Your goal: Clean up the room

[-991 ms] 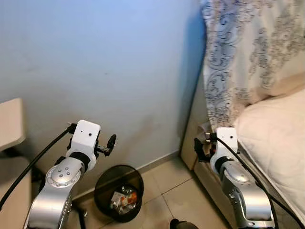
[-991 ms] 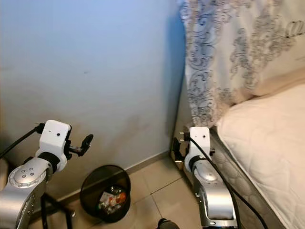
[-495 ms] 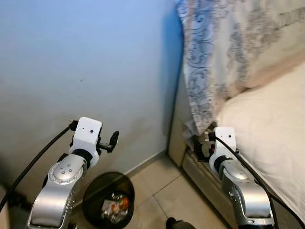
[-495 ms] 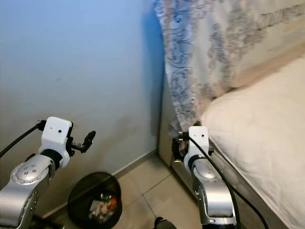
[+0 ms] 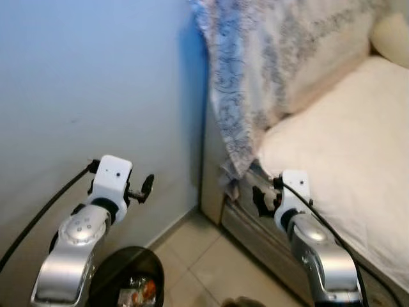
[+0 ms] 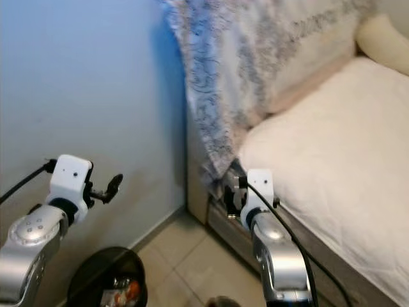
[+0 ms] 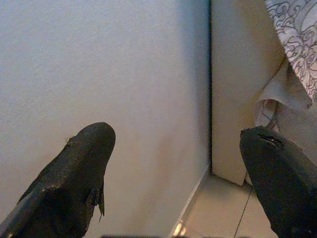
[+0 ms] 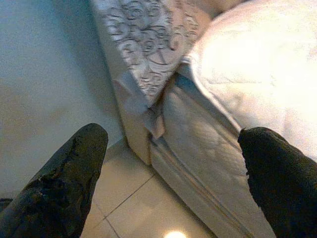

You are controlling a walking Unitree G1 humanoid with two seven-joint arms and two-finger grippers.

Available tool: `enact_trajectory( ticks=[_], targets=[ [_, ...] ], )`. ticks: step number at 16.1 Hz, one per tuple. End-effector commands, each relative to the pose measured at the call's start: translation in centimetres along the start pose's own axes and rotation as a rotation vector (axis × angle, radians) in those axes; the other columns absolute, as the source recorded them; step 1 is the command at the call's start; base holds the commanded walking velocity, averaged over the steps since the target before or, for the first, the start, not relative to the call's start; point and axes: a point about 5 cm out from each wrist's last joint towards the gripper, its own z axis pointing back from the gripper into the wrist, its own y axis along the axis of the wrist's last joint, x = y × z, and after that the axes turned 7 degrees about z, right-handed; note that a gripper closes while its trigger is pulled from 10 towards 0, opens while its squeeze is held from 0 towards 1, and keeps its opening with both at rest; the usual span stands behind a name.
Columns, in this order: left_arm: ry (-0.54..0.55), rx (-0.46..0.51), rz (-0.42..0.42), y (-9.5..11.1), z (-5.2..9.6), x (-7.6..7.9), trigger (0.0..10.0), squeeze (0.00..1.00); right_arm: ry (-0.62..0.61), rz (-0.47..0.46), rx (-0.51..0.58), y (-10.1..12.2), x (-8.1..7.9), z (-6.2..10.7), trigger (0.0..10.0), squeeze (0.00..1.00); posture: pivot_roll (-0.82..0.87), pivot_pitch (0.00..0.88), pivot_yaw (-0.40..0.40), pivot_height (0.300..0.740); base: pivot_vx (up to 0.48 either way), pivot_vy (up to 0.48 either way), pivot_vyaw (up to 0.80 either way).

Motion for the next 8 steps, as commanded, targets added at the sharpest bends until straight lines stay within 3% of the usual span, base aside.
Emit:
enact_trajectory(
  ticks=[1,6,8],
  targets=[
    [-0.011,0.008,0.001,0.16,-0.07,0.39,10.0,0.00,-0.033,0.000,-0.019,-0.24,0.97,0.07,10.0,1.00,0.03,0.000,0.023,0.740,0.000,0.000,-0.78],
    [-0.019,0.015,-0.014,0.17,0.02,0.64,10.0,0.00,-0.036,0.006,-0.022,-0.48,0.95,0.18,10.0,1.00,0.03,0.000,0.021,0.740,0.000,0.000,-0.78],
    [-0.021,0.017,-0.013,0.21,0.01,0.69,10.0,0.00,-0.037,0.013,-0.021,-0.51,1.03,0.18,10.0,1.00,0.03,0.000,0.020,0.740,0.000,-0.339,-0.78]
  ],
)
